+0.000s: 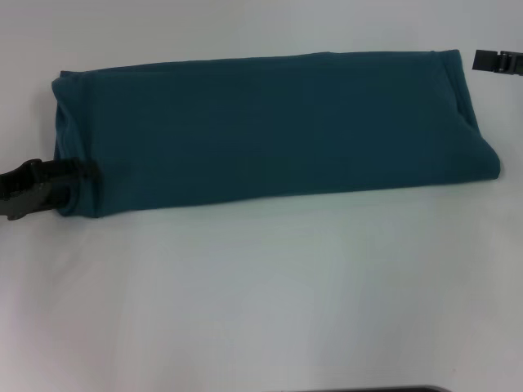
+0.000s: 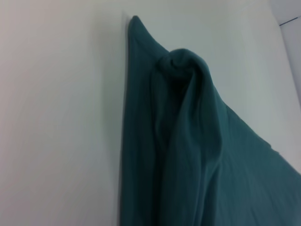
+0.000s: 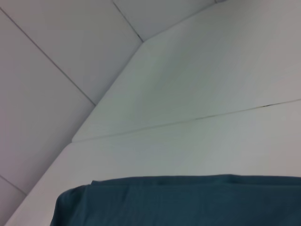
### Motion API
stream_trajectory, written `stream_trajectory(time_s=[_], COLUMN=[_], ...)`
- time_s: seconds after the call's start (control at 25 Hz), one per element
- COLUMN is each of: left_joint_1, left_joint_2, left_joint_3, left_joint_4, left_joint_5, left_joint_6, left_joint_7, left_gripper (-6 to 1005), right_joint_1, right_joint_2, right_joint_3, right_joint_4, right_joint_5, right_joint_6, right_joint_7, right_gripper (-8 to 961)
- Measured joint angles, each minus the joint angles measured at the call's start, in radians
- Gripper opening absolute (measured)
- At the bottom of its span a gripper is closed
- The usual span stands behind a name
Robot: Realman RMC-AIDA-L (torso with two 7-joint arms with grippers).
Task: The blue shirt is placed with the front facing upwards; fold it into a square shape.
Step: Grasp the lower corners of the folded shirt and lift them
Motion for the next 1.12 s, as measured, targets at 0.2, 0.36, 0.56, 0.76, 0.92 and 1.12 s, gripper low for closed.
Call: stream_trajectory(time_s=[0.2, 0.36, 0.56, 0.76, 0.92, 1.12], left_joint_1=[0.005, 0.0, -0.003, -0.005, -0.005, 0.001], left_joint_2=[-0.02, -0.031, -0.031, -0.028, -0.027, -0.029], left_joint_3=[0.049, 0.067, 0.077, 0.084, 0.084, 0.077], left_joint_4=[-0.07, -0.096, -0.101, -0.102, -0.103, -0.132], left_joint_5=[0.017, 0.026, 0.026, 0.041, 0.048, 0.043], left_joint_6=[-0.007, 0.001, 0.002, 0.0, -0.003, 0.026], left_joint_7=[0.004, -0.004, -0.02, -0.03, -0.035, -0.035], left_gripper=[662, 606, 493, 369, 239, 21], right_joint_1=[-0.002, -0.004, -0.004, -0.001, -0.001, 0.0], right_joint_2=[-0.002, -0.003, -0.004, -0.003, -0.01, -0.047], right_joint_3=[0.035, 0.051, 0.055, 0.054, 0.046, 0.043], right_joint_4=[0.0, 0.0, 0.0, 0.0, 0.0, 0.0], right_joint_5=[0.0, 0.0, 0.0, -0.001, -0.01, -0.095], right_joint_6=[-0.014, -0.024, -0.031, -0.032, -0.037, -0.085], right_joint_7=[-0.003, -0.005, -0.008, -0.008, 0.002, 0.054], right_gripper=[799, 798, 795, 793, 791, 789])
